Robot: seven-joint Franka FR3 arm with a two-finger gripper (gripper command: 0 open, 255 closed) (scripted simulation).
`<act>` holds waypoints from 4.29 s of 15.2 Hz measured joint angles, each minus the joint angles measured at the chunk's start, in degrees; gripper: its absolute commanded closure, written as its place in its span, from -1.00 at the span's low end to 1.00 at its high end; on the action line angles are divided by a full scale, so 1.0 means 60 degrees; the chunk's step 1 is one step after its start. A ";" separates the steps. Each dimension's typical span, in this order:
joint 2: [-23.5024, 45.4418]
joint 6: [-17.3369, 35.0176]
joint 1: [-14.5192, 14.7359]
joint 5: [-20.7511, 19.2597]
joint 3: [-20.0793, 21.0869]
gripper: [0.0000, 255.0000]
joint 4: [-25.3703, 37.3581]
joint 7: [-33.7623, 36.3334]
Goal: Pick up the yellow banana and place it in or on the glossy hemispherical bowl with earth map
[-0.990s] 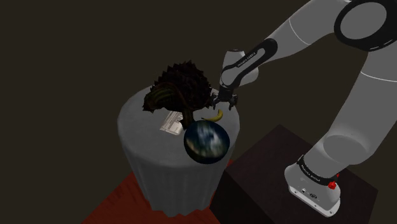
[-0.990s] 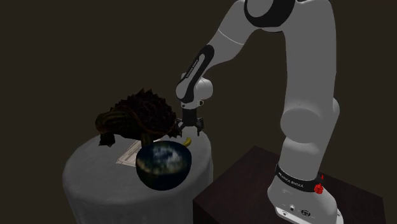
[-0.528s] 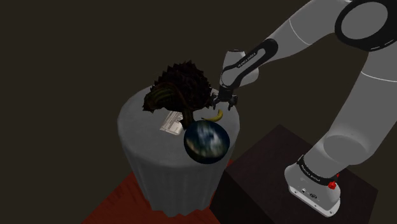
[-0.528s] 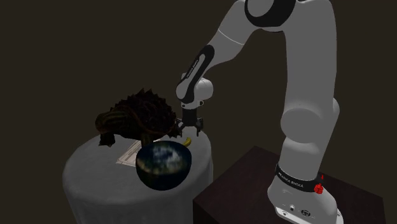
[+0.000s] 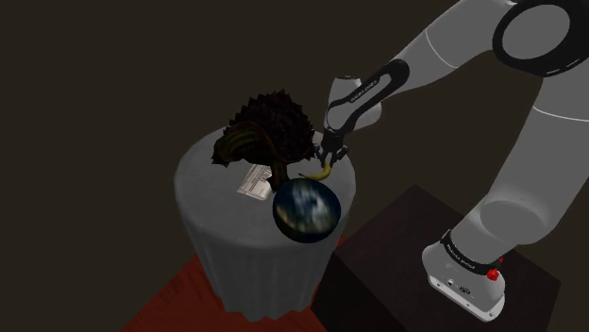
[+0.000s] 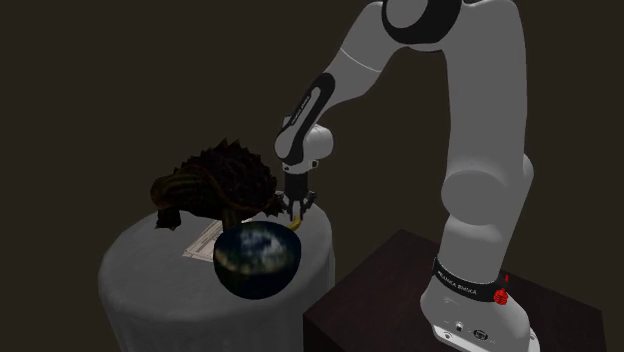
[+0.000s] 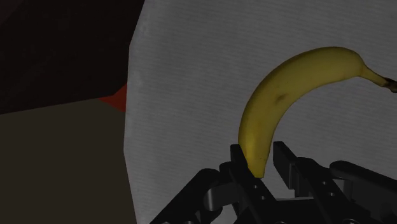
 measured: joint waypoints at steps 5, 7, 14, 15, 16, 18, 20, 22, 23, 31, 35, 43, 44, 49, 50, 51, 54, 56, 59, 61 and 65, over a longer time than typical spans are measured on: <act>-0.0440 -0.0494 0.0019 -0.0001 0.0022 1.00 0.0042 0.0059; -0.0631 -0.0733 0.0003 -0.0005 0.0014 1.00 0.0089 0.0053; -0.1370 -0.1579 -0.0010 -0.0010 0.0011 1.00 0.0197 0.0103; -0.1449 -0.1695 -0.0015 -0.0011 0.0008 1.00 0.0236 0.0104; -0.1563 -0.1822 -0.0011 -0.0009 0.0013 1.00 0.0249 0.0121; -0.1715 -0.2086 -0.0016 -0.0018 0.0009 1.00 0.0353 0.0138; -0.1879 -0.2342 -0.0015 -0.0025 0.0011 1.00 0.0441 0.0164; -0.2026 -0.2577 -0.0021 -0.0029 0.0006 1.00 0.0519 0.0168; -0.2088 -0.2706 -0.0019 -0.0033 0.0009 1.00 0.0575 0.0181; -0.2712 -0.3735 -0.0042 -0.0050 -0.0012 1.00 0.0978 0.0234; -0.2916 -0.4244 -0.0052 -0.0063 -0.0025 1.00 0.1284 0.0259; -0.3368 -0.5158 -0.0019 -0.0057 0.0004 1.00 0.1784 0.0393; -0.3558 -0.5142 0.0042 -0.0036 0.0069 1.00 0.1587 0.0531; -0.4310 -0.5648 0.0561 0.0199 0.0641 1.00 0.0911 0.1483; -0.4405 -0.5329 0.0678 0.0276 0.0789 1.00 0.0766 0.1686; -0.4507 -0.5187 0.0789 0.0342 0.0931 1.00 0.0682 0.1896; -0.4614 -0.5090 0.0900 0.0413 0.1072 -1.00 0.0578 0.2103; -0.4578 -0.4651 0.0906 0.0341 0.1077 -1.00 0.0214 0.1919; -0.4564 -0.3580 0.0926 0.0195 0.1093 -1.00 -0.0729 0.1517; -0.4440 -0.2778 0.0949 0.0070 0.1134 -1.00 -0.1315 0.1299; -0.3895 -0.1130 0.0888 -0.0317 0.1132 -1.00 -0.2233 0.0838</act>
